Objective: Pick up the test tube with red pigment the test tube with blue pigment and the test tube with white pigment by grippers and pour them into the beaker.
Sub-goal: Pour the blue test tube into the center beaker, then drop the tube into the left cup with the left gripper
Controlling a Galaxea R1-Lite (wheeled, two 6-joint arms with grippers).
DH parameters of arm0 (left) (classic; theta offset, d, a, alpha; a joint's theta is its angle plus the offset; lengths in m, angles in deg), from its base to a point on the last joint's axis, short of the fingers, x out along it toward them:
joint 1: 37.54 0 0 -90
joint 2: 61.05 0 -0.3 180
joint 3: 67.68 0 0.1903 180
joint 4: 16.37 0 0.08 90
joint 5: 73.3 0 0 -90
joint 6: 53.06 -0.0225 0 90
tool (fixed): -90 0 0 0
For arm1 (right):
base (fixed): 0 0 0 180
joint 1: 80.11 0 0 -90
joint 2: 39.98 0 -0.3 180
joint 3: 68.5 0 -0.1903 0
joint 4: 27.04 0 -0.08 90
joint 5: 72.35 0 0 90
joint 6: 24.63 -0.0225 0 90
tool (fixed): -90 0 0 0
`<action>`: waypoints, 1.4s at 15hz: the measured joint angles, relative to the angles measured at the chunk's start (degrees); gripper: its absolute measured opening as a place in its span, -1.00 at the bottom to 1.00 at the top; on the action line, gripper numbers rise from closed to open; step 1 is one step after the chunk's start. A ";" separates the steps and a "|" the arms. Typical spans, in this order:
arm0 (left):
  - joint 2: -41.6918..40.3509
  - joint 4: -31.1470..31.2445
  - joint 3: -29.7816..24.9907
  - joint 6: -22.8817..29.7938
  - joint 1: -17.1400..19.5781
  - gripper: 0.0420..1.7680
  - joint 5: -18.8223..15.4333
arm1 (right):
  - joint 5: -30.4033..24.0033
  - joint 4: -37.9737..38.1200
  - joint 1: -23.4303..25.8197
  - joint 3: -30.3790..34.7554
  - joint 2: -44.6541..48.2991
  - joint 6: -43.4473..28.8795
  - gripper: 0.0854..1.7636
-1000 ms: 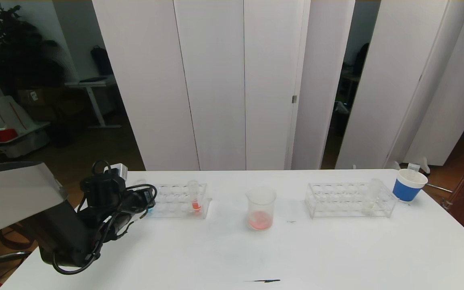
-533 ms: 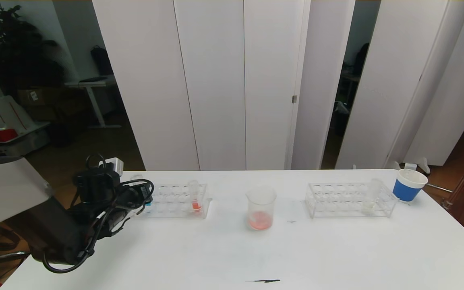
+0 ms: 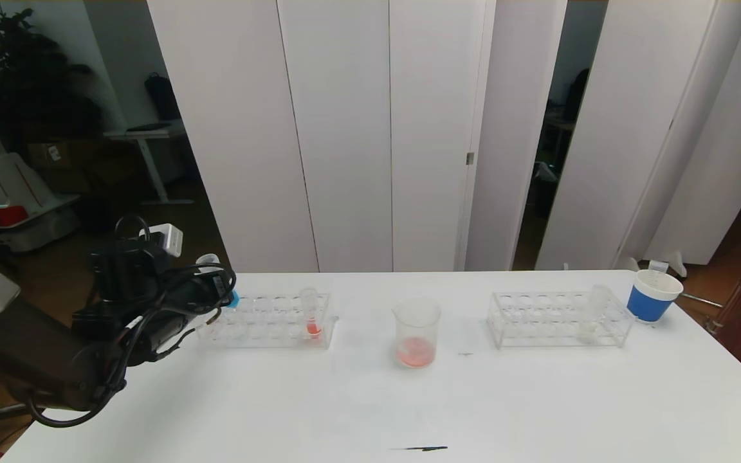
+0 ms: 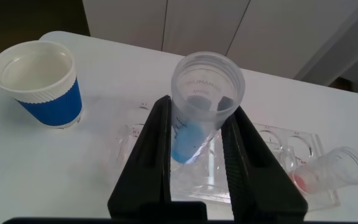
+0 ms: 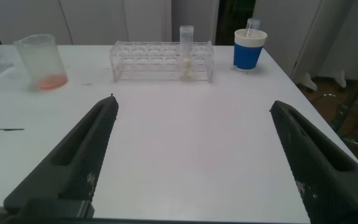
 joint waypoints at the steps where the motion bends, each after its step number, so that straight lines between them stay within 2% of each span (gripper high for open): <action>1: -1.19 0.80 0.18 -0.63 0.05 -0.38 -0.02 | 0.00 0.00 0.00 0.00 0.00 -0.02 0.98; 5: -6.23 6.34 2.00 -1.43 -0.12 -0.38 -1.02 | 0.00 0.00 0.00 0.00 0.00 0.00 0.98; 12: -15.01 23.80 10.25 -2.21 -1.83 -0.38 -7.55 | 0.02 0.00 0.00 0.00 0.00 0.00 0.98; 14: -16.65 27.88 13.30 -2.45 -3.50 -0.38 -9.84 | 0.00 0.00 0.00 0.00 -0.02 -0.02 0.98; 17: -17.83 33.17 17.99 -3.63 -7.75 -0.38 -11.11 | 0.00 0.00 0.00 0.00 0.00 -0.02 0.98; 19: -17.81 33.89 19.83 -3.86 -10.51 -0.38 -13.00 | 0.00 0.00 0.00 0.00 0.00 -0.02 0.98; 21: -17.51 34.02 20.80 -4.27 -13.04 -0.38 -16.92 | 0.00 0.00 0.00 0.00 0.00 0.00 0.98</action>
